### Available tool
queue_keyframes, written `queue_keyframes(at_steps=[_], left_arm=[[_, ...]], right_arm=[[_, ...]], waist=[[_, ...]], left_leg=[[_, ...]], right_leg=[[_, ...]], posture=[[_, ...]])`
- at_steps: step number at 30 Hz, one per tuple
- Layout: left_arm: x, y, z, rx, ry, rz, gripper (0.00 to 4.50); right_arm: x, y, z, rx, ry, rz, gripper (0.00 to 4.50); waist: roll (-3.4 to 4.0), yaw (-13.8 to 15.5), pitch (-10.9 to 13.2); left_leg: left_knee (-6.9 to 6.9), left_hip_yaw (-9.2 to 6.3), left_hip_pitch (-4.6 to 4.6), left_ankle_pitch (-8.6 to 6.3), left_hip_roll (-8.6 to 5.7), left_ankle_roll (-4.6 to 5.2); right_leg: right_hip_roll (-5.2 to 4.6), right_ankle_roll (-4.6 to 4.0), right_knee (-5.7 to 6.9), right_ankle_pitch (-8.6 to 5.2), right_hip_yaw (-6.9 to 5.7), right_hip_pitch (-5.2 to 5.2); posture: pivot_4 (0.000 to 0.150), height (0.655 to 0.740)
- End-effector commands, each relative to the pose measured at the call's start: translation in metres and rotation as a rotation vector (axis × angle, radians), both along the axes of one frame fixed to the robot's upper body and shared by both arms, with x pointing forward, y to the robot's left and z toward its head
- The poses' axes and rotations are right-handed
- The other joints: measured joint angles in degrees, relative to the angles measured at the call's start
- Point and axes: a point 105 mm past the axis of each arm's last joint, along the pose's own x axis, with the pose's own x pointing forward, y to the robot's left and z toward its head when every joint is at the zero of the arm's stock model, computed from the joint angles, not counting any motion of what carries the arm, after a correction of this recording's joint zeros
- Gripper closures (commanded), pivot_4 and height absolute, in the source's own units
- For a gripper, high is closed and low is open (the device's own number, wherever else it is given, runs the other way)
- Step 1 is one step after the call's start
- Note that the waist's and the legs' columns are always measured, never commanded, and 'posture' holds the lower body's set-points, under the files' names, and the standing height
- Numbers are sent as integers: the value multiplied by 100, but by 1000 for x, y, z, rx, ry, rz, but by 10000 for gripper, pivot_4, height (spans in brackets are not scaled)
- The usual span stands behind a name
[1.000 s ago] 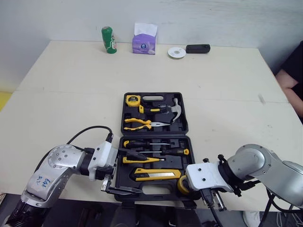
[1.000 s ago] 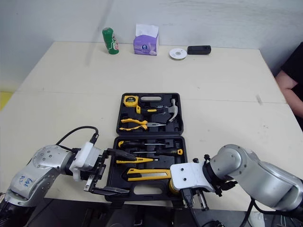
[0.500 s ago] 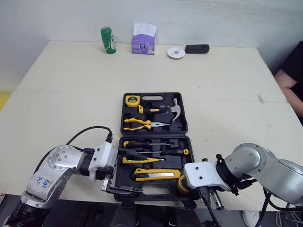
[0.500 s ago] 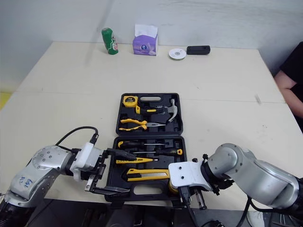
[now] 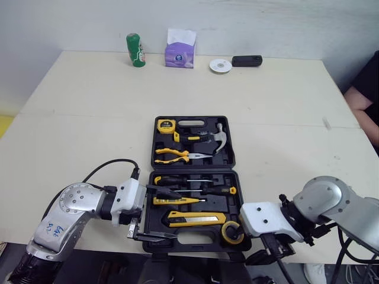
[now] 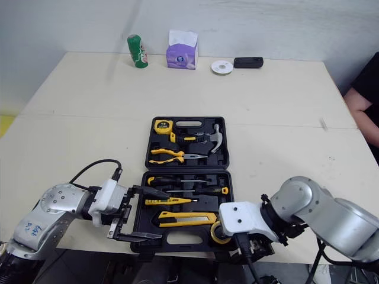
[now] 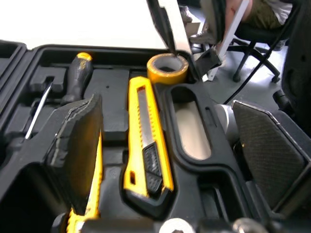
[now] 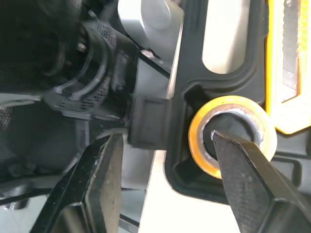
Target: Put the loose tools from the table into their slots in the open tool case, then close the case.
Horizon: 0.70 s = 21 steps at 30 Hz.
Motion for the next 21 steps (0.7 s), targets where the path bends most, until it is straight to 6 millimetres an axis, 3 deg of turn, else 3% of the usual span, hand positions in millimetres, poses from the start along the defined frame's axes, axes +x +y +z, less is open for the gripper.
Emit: queue_keyframes(at_steps=[1, 4, 11, 14, 18, 21], left_arm=[[1, 0, 5, -6, -41, -3, 0], [4, 3, 6, -11, -54, 16, 0], [10, 8, 11, -21, -68, 33, 0], [11, 7, 11, -23, -70, 28, 0], [13, 5, 14, -31, -74, 21, 0], [15, 5, 15, -30, -76, 18, 0]], right_arm=[[2, 2, 17, 124, -28, -8, 15135], [5, 3, 29, 284, -34, -65, 15135], [-5, -4, 34, 488, -45, -107, 15135], [-1, -2, 29, 564, -57, -151, 24628], [6, -2, 12, 597, -130, -181, 44409], [11, -2, -5, 611, -193, -168, 44797]], waist=[[0, 2, 0], [-1, 10, 0], [-2, 61, 0], [-1, 52, 0], [-1, 74, 0], [-1, 91, 0]], left_leg=[[0, 0, 0, 0, 0, 0], [0, 0, 0, 0, 0, 1], [1, 0, 0, -1, -2, 3], [2, 1, 2, -2, -1, 3], [-2, 2, 3, -1, -2, 2], [-1, 4, 3, -1, -4, 2]], right_leg=[[0, 0, 0, 0, 0, 0], [1, 0, -1, 0, -3, 2], [1, 1, 0, 1, -6, 4], [1, 2, 3, 1, -3, 4], [1, 2, 3, 1, -2, 2], [2, 3, 4, 1, -1, 2]], posture=[[1500, 7400], [1500, 7400], [1500, 7400], [1500, 7400], [1500, 7400], [1500, 7400]])
